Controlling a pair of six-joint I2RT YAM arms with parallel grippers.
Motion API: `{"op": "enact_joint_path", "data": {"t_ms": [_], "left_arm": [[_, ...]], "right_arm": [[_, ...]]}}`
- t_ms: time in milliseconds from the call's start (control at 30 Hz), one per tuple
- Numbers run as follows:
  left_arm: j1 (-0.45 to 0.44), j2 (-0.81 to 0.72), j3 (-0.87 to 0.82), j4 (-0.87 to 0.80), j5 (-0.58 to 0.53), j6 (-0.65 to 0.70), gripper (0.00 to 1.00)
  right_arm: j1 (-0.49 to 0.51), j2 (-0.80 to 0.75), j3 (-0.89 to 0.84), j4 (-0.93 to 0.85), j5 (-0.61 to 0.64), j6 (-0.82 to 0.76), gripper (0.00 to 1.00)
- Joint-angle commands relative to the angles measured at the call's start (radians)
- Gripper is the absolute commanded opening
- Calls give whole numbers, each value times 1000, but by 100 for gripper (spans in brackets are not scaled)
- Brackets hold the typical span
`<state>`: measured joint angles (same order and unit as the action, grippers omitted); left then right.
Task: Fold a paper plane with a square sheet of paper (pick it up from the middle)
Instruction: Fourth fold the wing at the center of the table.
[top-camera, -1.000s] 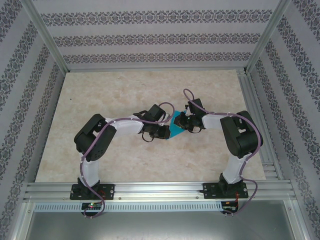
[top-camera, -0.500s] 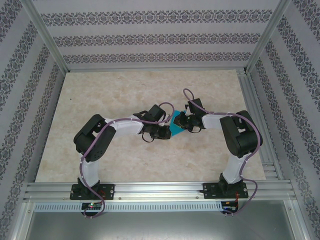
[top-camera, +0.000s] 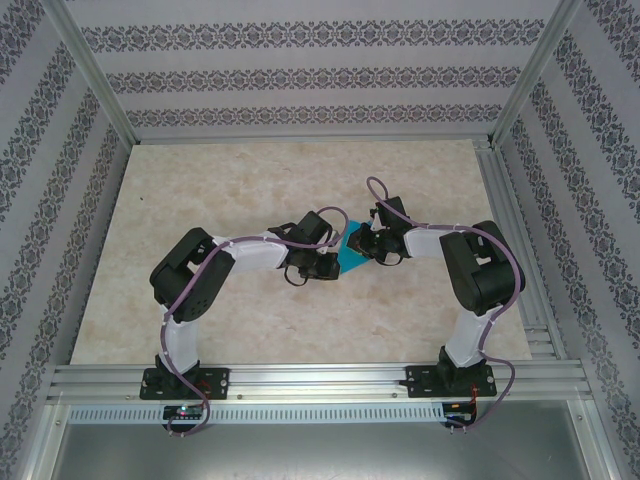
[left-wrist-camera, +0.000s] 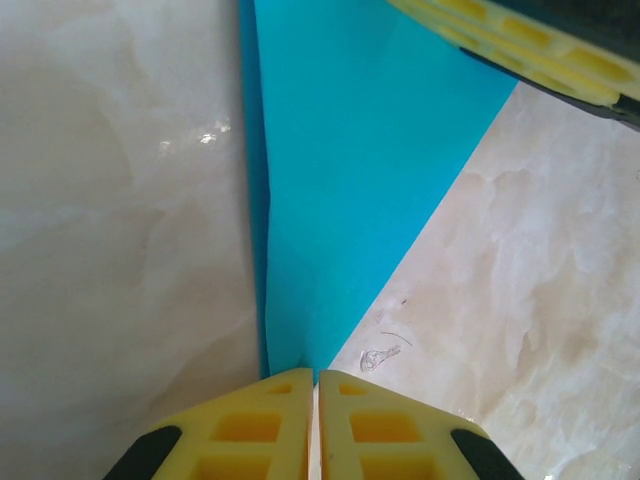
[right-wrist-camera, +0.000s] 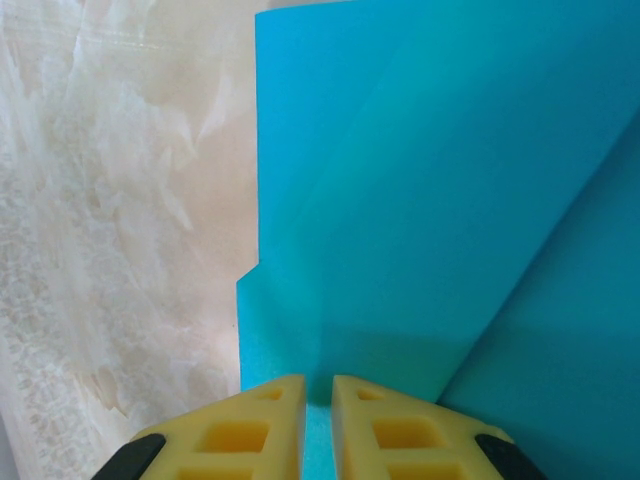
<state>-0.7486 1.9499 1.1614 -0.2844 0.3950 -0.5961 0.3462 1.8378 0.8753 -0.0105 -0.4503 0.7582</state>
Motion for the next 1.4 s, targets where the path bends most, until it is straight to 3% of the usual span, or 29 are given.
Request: {"op": "enact_joint_path", "data": {"t_ms": [0,333,700,967,1367], "left_arm": [[-11,-21,10,30,13,-19,14],[-8,-17,21,42,-35,-30,17],[-6,-47,8,129,2,-42,18],[1,-20,12,88,-56,-42,15],[2,29,24,16,-59,-23,12]], "right_arm": [[-6,81,-43,-94,102,-14,17],[-4,86,-44,-93,101,-14,17],[-6,89,-47,-92,101,-13,17],[-7,89,-48,-92,101,-13,17],[-8,90,-51,-90,101,-11,17]]}}
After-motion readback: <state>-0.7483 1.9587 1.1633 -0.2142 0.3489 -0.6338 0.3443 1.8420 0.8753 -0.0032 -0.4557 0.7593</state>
